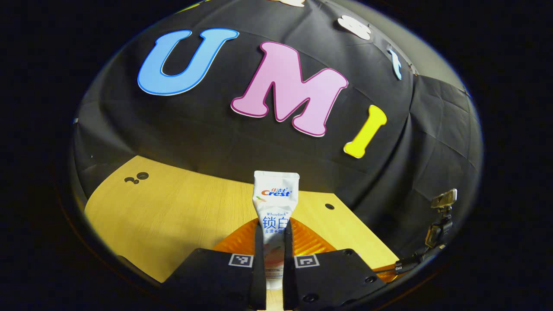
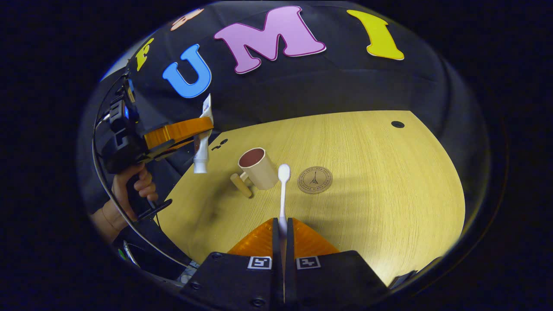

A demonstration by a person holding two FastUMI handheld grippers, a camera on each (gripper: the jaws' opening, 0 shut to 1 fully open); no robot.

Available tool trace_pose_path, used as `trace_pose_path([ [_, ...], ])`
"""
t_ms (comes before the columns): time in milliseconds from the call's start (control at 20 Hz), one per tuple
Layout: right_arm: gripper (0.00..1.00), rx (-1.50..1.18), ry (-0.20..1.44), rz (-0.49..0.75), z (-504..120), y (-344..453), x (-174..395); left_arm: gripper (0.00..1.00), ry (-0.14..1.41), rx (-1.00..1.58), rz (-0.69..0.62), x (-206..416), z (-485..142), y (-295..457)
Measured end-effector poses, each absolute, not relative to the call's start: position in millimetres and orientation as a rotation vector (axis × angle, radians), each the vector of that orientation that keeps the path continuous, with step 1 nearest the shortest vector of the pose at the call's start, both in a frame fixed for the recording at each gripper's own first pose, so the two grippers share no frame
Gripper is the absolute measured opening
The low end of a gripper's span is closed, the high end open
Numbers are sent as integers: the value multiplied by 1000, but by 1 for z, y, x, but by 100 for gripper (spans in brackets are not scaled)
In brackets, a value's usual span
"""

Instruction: Put the toothbrush and toothpaste on the desktop into the cup, then pick up the cup and place it on the coaster on the desktop.

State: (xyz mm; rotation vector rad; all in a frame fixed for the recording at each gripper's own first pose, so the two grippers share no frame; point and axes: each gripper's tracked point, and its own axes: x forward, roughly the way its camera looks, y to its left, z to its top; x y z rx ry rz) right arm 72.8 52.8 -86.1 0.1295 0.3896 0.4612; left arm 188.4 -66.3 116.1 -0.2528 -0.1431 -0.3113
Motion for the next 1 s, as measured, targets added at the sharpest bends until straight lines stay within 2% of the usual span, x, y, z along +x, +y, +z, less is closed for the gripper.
trace_pose_path([
  [400, 6, 122, 402, 531, -81, 37, 76, 20, -228, -360, -230, 256, 126, -57],
  [850, 6, 123, 406, 500, -83, 17, 81, 20, -158, -326, -207, 306, 80, -62],
  [900, 6, 126, 406, 496, -83, 17, 81, 25, -142, -323, -207, 307, 75, -62],
  [1000, 6, 131, 404, 491, -84, 19, 81, 21, -128, -321, -213, 307, 69, -63],
])
